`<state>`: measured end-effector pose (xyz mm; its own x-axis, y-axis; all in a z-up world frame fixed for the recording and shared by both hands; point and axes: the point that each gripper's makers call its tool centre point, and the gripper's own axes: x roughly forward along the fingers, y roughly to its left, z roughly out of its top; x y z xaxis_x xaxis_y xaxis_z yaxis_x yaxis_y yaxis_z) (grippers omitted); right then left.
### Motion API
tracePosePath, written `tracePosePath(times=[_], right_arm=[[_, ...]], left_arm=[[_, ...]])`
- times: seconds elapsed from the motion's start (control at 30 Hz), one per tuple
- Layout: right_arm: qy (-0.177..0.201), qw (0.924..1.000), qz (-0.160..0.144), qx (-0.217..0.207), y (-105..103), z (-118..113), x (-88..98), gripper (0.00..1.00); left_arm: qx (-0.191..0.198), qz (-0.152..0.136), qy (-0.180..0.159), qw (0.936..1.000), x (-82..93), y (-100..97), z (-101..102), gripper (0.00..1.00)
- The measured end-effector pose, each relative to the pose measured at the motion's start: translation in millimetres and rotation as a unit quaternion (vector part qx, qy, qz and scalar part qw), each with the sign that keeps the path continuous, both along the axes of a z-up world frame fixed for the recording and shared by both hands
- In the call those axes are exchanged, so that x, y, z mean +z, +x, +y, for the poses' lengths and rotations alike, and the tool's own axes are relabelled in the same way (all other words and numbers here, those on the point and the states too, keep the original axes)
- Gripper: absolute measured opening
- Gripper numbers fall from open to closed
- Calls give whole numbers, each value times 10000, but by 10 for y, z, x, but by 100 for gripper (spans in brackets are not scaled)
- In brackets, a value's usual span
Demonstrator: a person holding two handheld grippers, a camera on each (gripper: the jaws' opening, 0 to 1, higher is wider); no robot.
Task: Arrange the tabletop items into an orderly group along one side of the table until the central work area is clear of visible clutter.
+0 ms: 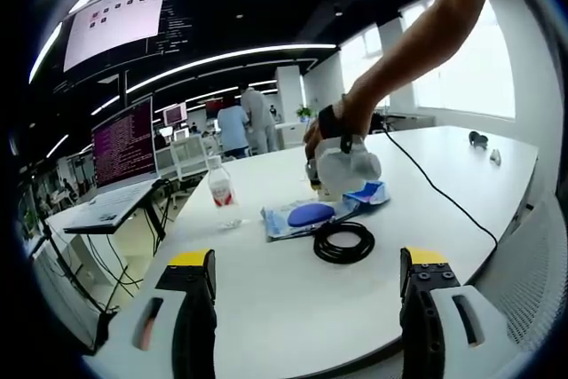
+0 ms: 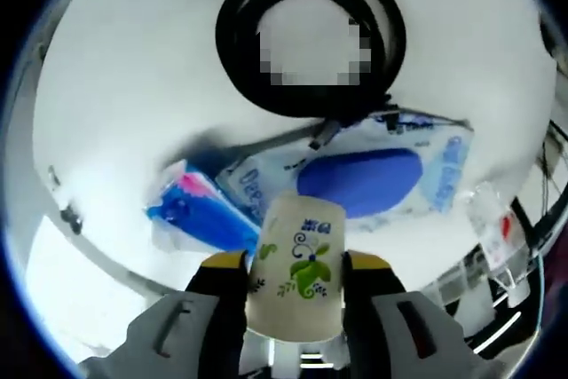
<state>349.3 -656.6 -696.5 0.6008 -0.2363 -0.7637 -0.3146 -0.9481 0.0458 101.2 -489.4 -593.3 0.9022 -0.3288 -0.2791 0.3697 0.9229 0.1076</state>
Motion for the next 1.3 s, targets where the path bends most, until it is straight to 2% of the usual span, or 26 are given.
tracePosePath(times=[0.13, 0.57, 0.7, 0.8, 0.9, 0.97, 1.07, 1.17, 1.27, 1.3], right_arm=[[-122, 9999, -121, 10, -20, 29, -29, 40], [-189, 9996, 34, -215, -127, -19, -140, 42], [-108, 9996, 84, -232, -150, -10, -146, 42], [-23, 9998, 50, -212, -162, 23, -139, 49], [-34, 9996, 19, -264, -182, 25, -132, 51], [161, 9993, 112, -328, -234, 72, -154, 53], [204, 9994, 64, -279, -256, 104, -114, 53], [551, 9977, 176, -360, -339, 208, -66, 54], [737, 9963, 210, -395, -397, 270, 15, 55], [937, 9945, 240, -405, -418, 319, 37, 56]], left_arm=[[-3, 0, 3, 10000, -1, 0, 0, 85], [-15, 1, 5, 10000, -8, 0, 1, 84], [-24, 2, 12, 10000, -8, 0, -4, 85], [-20, 2, 11, 10000, -8, -2, -5, 84], [-15, -2, 6, 10000, -5, -3, -4, 84], [-19, 0, 7, 10000, -5, -4, -7, 84], [-26, 0, 14, 10000, -7, -5, -9, 84], [-31, 1, 15, 10000, -7, -6, -12, 84], [-46, 1, 19, 10000, -4, -7, -19, 84], [-49, 2, 20, 10000, -4, -7, -20, 84]])
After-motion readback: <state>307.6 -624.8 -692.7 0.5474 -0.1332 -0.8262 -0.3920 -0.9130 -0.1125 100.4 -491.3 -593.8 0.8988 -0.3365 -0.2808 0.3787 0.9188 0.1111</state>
